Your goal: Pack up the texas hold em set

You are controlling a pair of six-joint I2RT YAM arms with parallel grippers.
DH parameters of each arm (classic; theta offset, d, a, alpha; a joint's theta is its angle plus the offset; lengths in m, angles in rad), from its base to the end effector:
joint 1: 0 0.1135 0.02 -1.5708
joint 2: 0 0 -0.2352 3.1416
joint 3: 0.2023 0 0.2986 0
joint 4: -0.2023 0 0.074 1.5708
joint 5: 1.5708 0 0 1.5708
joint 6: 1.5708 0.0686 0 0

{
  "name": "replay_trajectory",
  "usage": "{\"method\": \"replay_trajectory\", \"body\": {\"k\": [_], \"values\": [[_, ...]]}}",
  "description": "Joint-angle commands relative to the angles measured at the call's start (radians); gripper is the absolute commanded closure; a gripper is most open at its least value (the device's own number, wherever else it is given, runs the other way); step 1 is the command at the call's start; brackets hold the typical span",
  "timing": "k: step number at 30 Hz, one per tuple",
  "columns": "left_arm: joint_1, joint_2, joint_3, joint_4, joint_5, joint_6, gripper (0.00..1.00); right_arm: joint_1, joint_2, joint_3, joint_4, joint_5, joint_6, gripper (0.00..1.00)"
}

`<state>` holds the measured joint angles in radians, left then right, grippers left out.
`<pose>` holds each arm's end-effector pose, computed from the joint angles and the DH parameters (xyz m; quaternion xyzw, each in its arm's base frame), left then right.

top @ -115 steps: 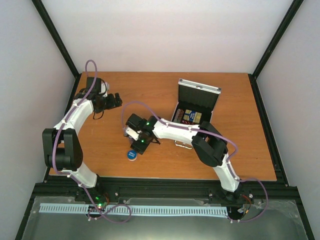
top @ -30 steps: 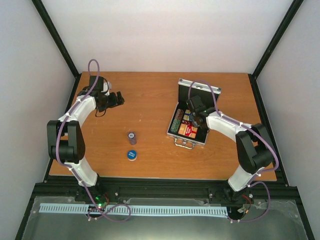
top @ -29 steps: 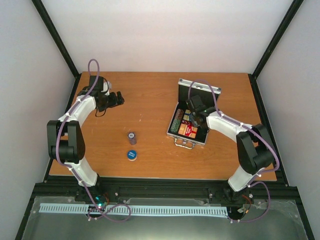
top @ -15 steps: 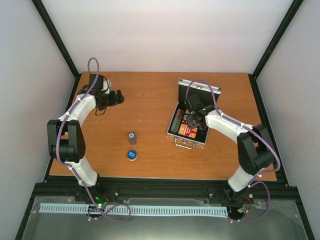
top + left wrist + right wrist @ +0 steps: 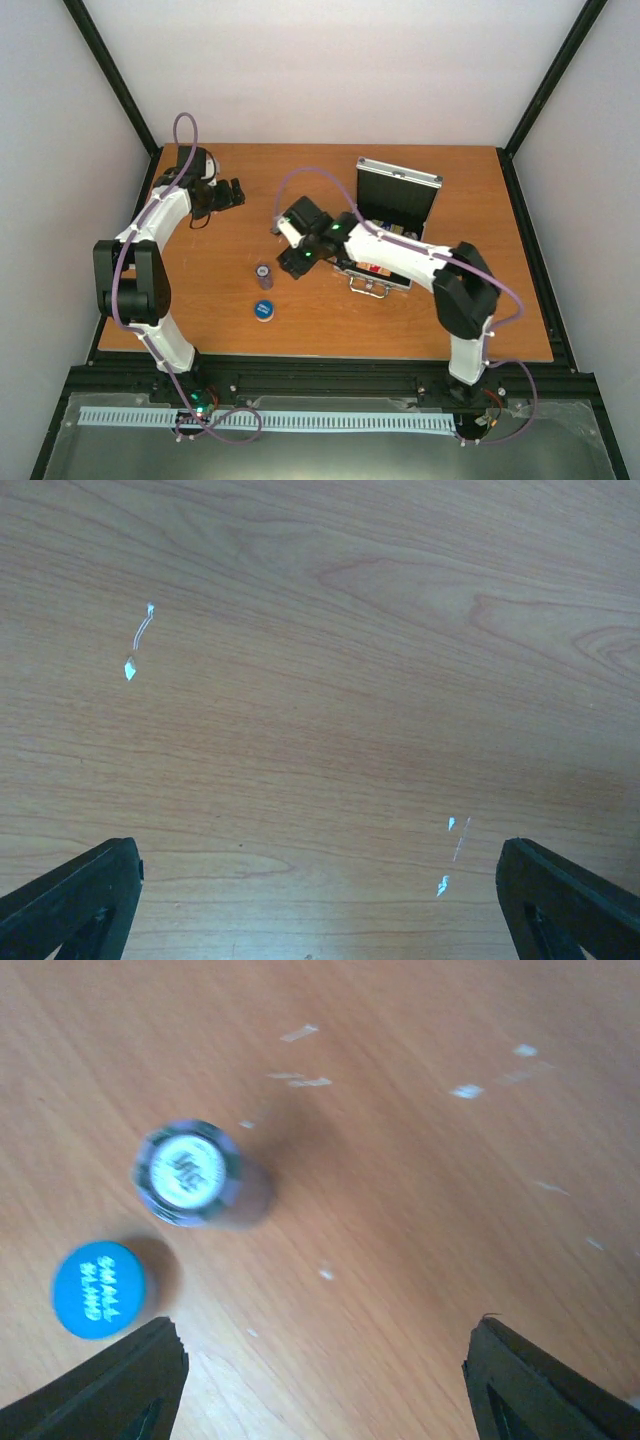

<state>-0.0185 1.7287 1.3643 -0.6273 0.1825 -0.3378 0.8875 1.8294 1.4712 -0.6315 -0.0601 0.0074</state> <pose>0.4288 -0.0204 0.1792 -0.1260 0.9464 -0.1363 0.2644 0.2830 0.3542 0.1754 -0.4157 0.8628 0.1498 0.2457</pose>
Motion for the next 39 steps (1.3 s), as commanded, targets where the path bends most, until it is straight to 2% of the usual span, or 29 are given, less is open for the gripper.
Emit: {"method": "replay_trajectory", "body": {"k": [1,10,15,23,31,35,39], "values": [[0.009,-0.043,0.014,-0.018,-0.023,-0.018,0.00,0.053,0.120,0.123,-0.021,-0.102,-0.027,0.23],[0.008,-0.085,-0.001,-0.015,-0.024,-0.029,0.00,0.100,0.311,0.297,-0.061,-0.138,-0.050,0.22],[0.008,-0.099,0.005,-0.023,-0.021,-0.028,0.00,0.102,0.402,0.390,-0.090,-0.168,-0.057,0.25],[0.009,-0.106,0.001,-0.028,-0.025,-0.015,0.00,0.103,0.449,0.420,-0.095,-0.143,-0.057,0.51],[0.008,-0.105,-0.012,-0.022,-0.021,-0.012,0.00,0.103,0.430,0.394,-0.087,-0.124,-0.058,0.89],[0.008,-0.109,-0.017,-0.021,-0.020,-0.011,0.00,0.103,0.362,0.343,-0.058,-0.035,-0.052,0.95],[0.008,-0.112,-0.023,-0.015,-0.016,-0.011,0.00,0.103,0.239,0.219,-0.015,0.182,-0.024,0.97]]}}
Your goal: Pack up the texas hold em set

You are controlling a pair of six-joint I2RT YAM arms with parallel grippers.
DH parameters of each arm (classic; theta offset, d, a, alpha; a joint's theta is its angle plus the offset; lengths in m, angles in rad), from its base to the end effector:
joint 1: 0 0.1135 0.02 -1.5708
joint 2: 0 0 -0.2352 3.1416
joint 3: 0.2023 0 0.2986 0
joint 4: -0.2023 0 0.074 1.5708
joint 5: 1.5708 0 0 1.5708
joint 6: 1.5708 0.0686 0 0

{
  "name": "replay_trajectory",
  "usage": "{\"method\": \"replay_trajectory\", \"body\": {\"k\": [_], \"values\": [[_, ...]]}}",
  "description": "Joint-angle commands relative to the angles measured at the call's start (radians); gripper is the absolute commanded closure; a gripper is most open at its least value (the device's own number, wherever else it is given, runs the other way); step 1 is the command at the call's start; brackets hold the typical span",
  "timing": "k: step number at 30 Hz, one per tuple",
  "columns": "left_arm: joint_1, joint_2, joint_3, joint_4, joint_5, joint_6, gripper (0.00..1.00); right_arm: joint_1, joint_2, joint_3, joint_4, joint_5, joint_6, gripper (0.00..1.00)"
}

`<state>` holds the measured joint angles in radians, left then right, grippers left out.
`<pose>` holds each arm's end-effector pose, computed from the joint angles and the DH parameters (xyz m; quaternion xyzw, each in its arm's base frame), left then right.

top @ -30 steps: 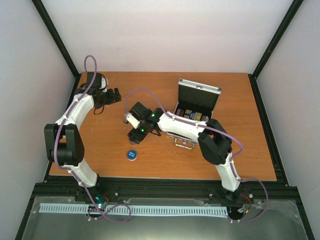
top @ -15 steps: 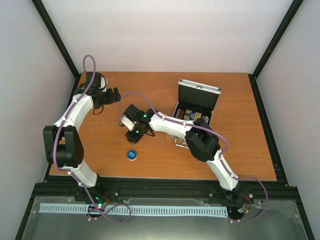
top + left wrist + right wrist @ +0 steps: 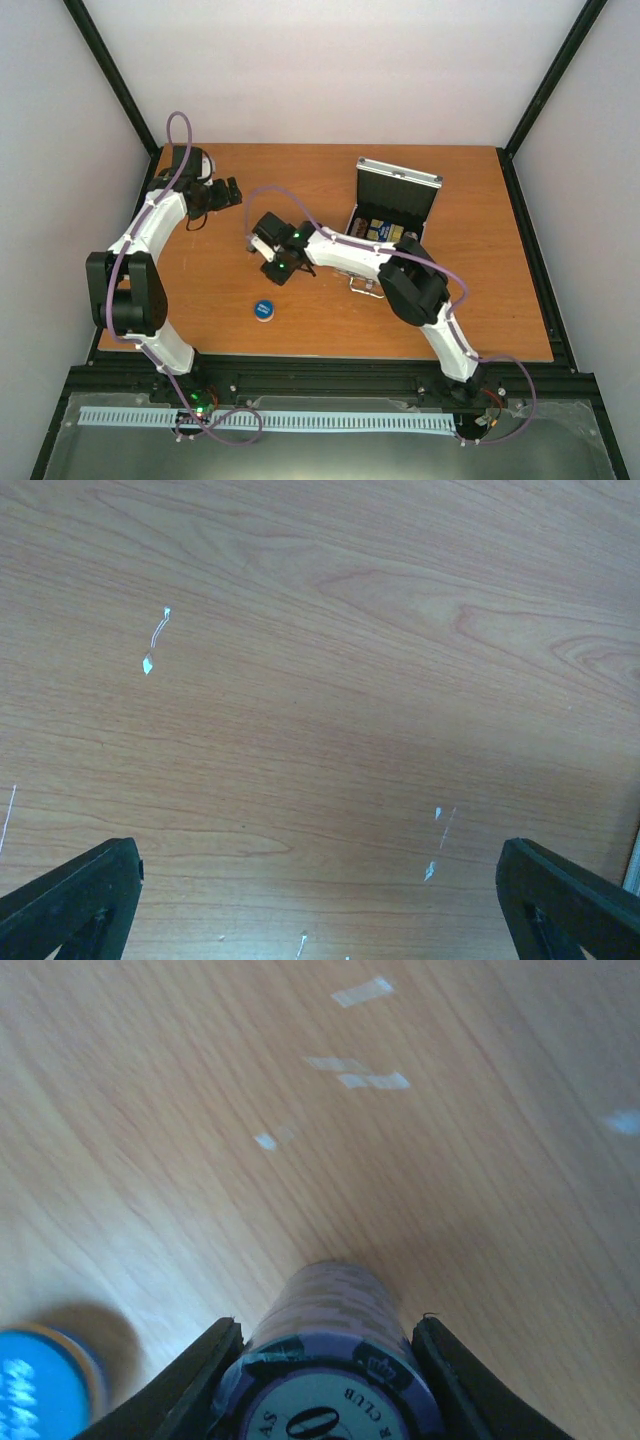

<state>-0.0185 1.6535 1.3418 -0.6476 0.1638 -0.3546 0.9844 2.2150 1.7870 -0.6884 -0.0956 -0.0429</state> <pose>0.4173 -0.0189 0.1993 -0.1347 0.9412 -0.1323 0.2803 0.2794 0.4324 0.1069 -0.4876 0.8423 0.1435 0.1794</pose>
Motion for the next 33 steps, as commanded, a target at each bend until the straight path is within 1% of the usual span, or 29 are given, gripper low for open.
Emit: {"method": "replay_trajectory", "body": {"k": [1,2,5,8,13,18,26,33], "values": [[0.008,-0.036,-0.001,0.006,0.005,0.005,0.00,0.007,-0.190,-0.142,0.062,0.284,0.034,0.97],[0.008,-0.036,-0.002,0.006,0.006,0.005,0.00,0.007,-0.231,-0.195,0.086,0.366,0.041,0.97],[0.009,-0.035,-0.004,0.007,0.010,0.008,0.00,0.005,-0.355,-0.344,0.140,0.528,0.049,0.97],[0.009,-0.033,-0.007,0.007,0.014,0.012,0.00,0.003,-0.453,-0.452,0.135,0.665,0.065,0.97],[0.008,-0.027,-0.015,0.015,0.022,0.013,0.00,-0.011,-0.590,-0.604,0.067,0.840,0.141,0.97],[0.008,-0.021,-0.018,0.025,0.039,0.008,0.00,-0.053,-0.644,-0.712,0.013,0.961,0.210,0.97],[0.008,-0.013,-0.031,0.034,0.052,-0.004,0.00,-0.108,-0.692,-0.804,-0.014,1.018,0.247,0.97],[0.008,-0.022,-0.051,0.040,0.047,-0.005,0.00,-0.148,-0.713,-0.875,0.025,0.976,0.246,0.97]]}}
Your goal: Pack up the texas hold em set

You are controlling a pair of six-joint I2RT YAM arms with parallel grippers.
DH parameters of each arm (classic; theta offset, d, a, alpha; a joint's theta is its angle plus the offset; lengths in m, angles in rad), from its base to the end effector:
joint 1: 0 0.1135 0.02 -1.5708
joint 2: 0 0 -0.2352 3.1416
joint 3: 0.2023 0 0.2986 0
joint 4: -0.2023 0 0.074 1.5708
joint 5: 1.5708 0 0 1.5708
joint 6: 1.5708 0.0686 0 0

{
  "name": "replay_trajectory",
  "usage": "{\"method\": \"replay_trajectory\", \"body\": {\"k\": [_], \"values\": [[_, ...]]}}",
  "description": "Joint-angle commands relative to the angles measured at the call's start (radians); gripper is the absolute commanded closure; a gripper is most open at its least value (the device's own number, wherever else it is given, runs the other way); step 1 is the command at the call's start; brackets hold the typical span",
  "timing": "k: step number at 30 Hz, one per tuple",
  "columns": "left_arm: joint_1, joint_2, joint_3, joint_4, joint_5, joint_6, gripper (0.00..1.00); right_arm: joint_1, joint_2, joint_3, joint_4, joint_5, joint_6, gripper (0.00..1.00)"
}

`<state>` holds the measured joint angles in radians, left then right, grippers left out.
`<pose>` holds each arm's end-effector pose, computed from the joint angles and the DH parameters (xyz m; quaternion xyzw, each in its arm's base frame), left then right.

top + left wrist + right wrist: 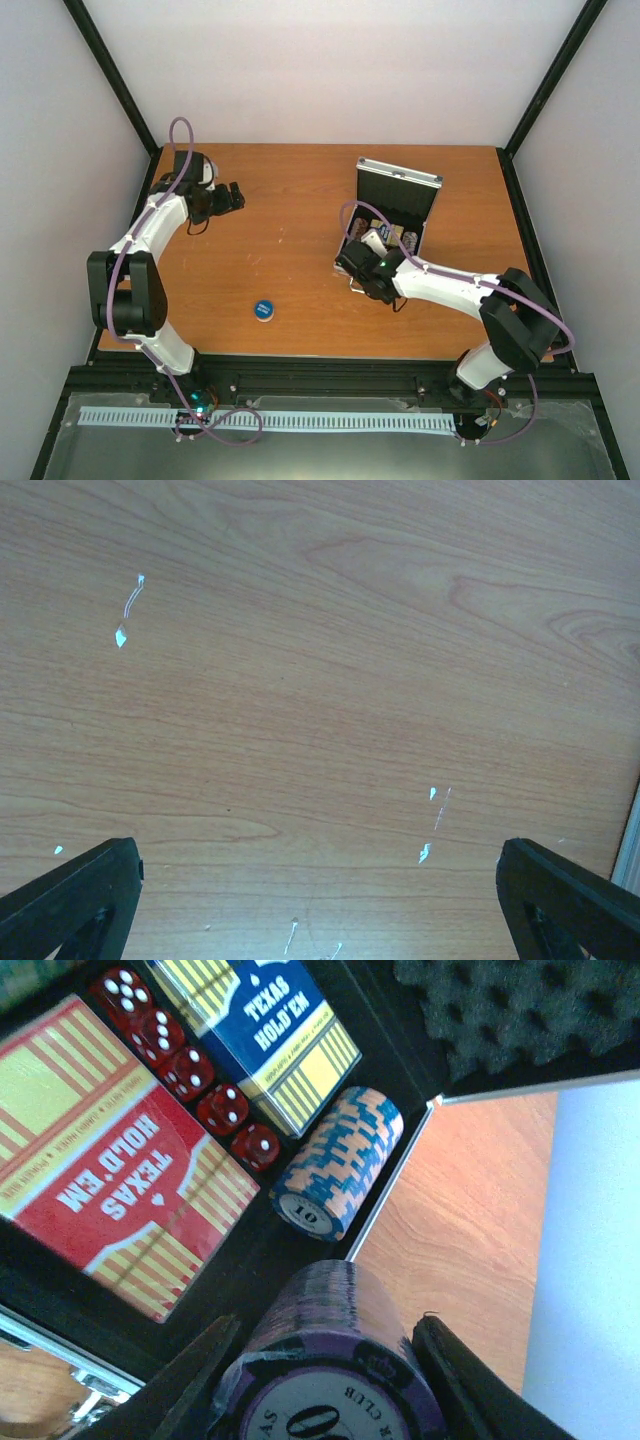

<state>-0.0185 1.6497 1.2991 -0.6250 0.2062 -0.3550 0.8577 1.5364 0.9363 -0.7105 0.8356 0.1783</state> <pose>0.4127 -0.0217 0.1870 -0.1295 0.9426 -0.1508 0.2683 0.2466 0.2073 0.1169 -0.2523 0.8720 -0.2908 0.3022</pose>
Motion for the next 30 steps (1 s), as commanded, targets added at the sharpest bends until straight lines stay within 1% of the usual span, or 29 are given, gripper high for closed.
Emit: {"method": "replay_trajectory", "body": {"k": [1,5,16,19,25,27,30], "values": [[0.008,-0.019,-0.011,0.018,0.005,-0.007,0.00,-0.026,-0.034,-0.031,0.053,0.035,0.024,0.97],[0.008,-0.023,-0.019,0.022,0.004,-0.012,0.00,-0.036,-0.034,-0.054,0.095,-0.002,0.005,0.97],[0.008,-0.034,-0.040,0.039,0.000,-0.023,0.00,-0.083,0.004,-0.091,0.216,-0.015,-0.057,0.97],[0.008,-0.034,-0.040,0.040,-0.002,-0.024,0.00,-0.105,0.022,-0.098,0.258,-0.042,-0.080,0.97],[0.008,-0.032,-0.032,0.037,-0.011,-0.023,0.00,-0.115,0.052,-0.100,0.287,-0.064,-0.089,0.96],[0.008,-0.030,-0.032,0.037,-0.009,-0.024,0.00,-0.121,0.064,-0.104,0.290,-0.060,-0.081,0.84],[0.008,-0.025,-0.030,0.037,-0.007,-0.026,0.00,-0.123,0.072,-0.112,0.297,-0.057,-0.075,0.74]]}}
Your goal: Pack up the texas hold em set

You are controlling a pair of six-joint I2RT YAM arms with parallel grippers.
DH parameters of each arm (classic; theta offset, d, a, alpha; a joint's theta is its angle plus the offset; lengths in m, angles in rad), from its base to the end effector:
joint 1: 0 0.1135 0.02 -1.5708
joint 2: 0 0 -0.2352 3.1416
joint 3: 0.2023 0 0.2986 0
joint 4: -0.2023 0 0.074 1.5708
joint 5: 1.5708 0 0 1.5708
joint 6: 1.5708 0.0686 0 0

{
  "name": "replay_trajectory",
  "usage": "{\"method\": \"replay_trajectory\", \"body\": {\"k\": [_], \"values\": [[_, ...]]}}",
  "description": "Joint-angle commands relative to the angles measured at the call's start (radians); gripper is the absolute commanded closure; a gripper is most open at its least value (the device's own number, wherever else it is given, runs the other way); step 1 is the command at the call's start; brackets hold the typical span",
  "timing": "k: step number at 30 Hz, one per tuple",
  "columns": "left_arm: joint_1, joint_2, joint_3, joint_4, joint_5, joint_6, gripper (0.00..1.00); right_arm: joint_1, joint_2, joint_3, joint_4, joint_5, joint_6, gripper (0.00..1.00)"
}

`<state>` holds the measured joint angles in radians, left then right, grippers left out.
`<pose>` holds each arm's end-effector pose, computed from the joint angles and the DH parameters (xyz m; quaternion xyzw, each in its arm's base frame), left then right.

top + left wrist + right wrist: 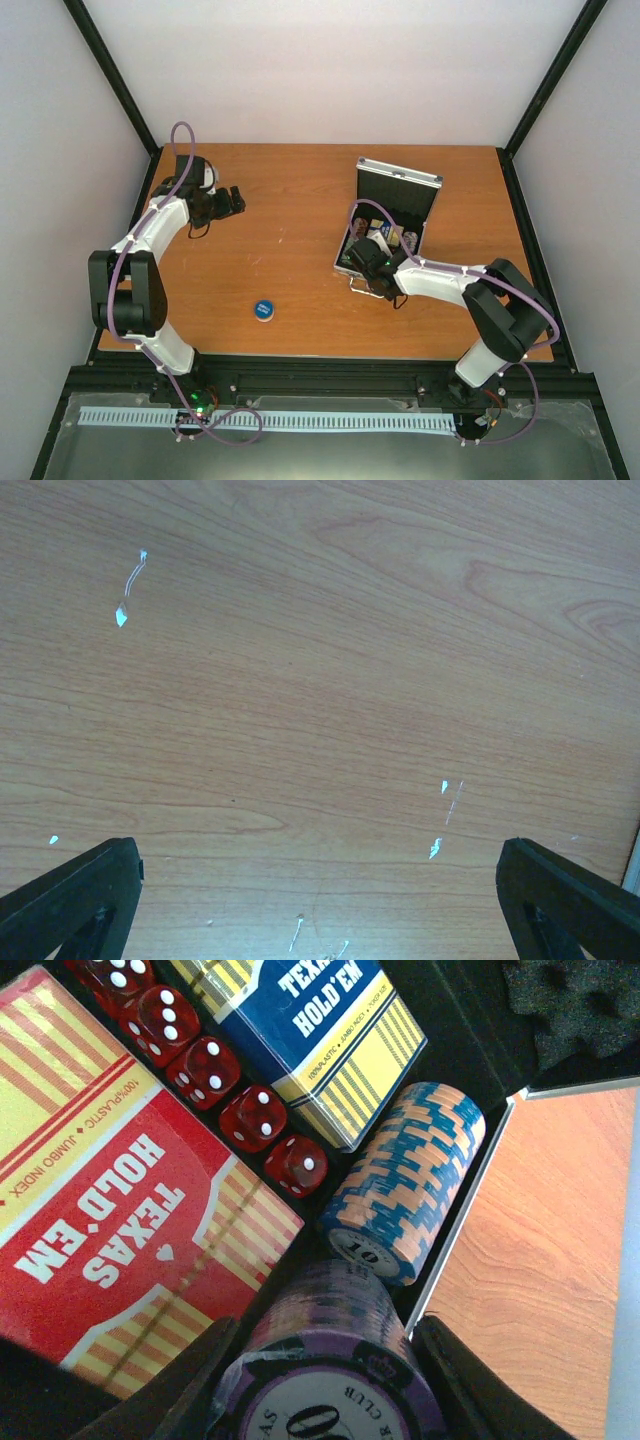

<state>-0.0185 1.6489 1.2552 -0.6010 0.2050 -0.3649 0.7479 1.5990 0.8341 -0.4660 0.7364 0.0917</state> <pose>0.4081 -0.0215 0.1728 -0.1357 0.9445 -0.1502 0.2587 0.2665 0.1844 0.0717 -0.2387 0.8901 -0.2596 0.2887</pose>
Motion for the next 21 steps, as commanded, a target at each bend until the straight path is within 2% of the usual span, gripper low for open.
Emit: {"method": "replay_trajectory", "body": {"k": [1,3,9,21], "values": [[0.008,-0.022,0.015,0.013,-0.005,-0.016,0.00,-0.013,0.008,-0.010,0.050,0.046,0.018,0.69],[0.008,-0.017,0.021,0.009,-0.006,-0.015,0.00,-0.013,0.001,-0.010,0.039,0.057,0.035,0.58],[0.008,-0.007,0.039,0.001,-0.011,-0.010,0.00,-0.013,-0.022,0.027,-0.070,0.044,0.087,0.44],[0.008,-0.003,0.053,-0.011,-0.016,-0.001,0.00,-0.013,-0.056,0.159,-0.292,-0.181,0.193,0.34]]}}
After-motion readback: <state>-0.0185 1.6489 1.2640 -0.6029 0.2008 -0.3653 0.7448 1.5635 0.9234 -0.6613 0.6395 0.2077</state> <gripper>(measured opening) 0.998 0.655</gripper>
